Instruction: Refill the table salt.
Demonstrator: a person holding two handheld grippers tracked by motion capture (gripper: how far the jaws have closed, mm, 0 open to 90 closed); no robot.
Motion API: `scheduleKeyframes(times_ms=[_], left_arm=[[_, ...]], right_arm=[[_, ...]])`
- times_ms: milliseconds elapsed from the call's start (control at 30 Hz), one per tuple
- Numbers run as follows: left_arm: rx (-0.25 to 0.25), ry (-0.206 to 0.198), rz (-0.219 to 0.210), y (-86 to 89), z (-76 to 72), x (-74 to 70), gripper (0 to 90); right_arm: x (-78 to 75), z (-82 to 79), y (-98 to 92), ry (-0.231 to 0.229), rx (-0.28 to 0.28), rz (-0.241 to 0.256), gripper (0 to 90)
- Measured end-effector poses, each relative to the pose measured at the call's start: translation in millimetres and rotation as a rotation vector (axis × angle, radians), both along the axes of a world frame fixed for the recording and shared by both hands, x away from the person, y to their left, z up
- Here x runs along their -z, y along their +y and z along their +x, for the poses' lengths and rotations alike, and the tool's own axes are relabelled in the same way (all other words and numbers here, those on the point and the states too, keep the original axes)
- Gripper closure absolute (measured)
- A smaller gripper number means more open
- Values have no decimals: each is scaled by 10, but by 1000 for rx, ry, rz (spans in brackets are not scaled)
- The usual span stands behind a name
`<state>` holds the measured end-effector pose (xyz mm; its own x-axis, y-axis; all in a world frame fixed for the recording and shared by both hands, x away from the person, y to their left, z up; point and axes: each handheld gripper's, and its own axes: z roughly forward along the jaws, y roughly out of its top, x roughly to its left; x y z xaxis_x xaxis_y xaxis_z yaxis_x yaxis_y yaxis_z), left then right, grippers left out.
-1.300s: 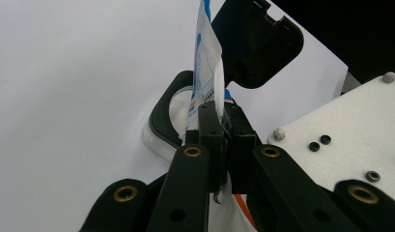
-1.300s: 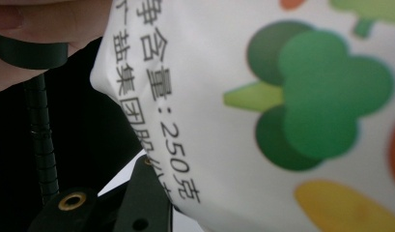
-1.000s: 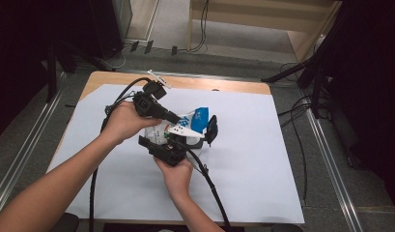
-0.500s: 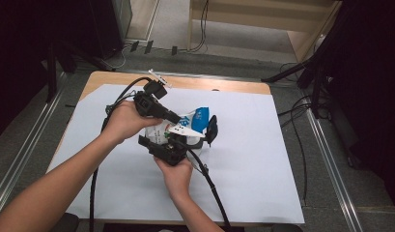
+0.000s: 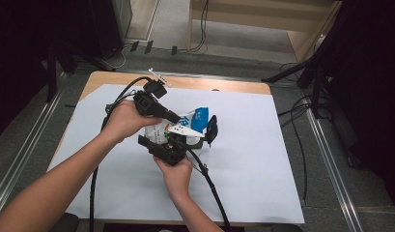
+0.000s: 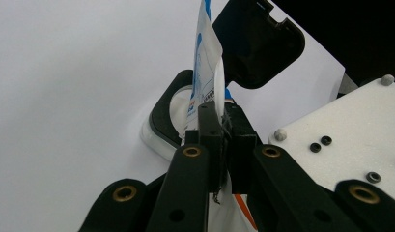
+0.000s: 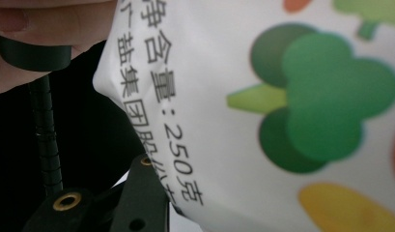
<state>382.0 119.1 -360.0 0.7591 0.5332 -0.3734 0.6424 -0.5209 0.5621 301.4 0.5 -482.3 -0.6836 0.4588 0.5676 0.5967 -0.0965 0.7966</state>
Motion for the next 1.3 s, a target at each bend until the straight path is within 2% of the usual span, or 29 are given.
scheduleKeyframes(times_ms=[333, 400, 767, 1100, 1300], left_arm=[[11, 1, -3, -3, -10, -26, 892], [12, 0, -3, -6, -10, -25, 891], [8, -10, -23, -6, 5, -7, 880], [6, 3, -13, 4, 12, 2, 878], [3, 9, -17, 0, 30, 11, 878]], right_arm=[[-22, -12, 0, -3, 11, 8, 695], [-17, -6, -1, 15, 6, 30, 696], [-19, 1, -9, 21, 27, 29, 697], [-6, -9, 26, 34, 44, 47, 695], [0, 4, 20, 35, 45, 39, 693]])
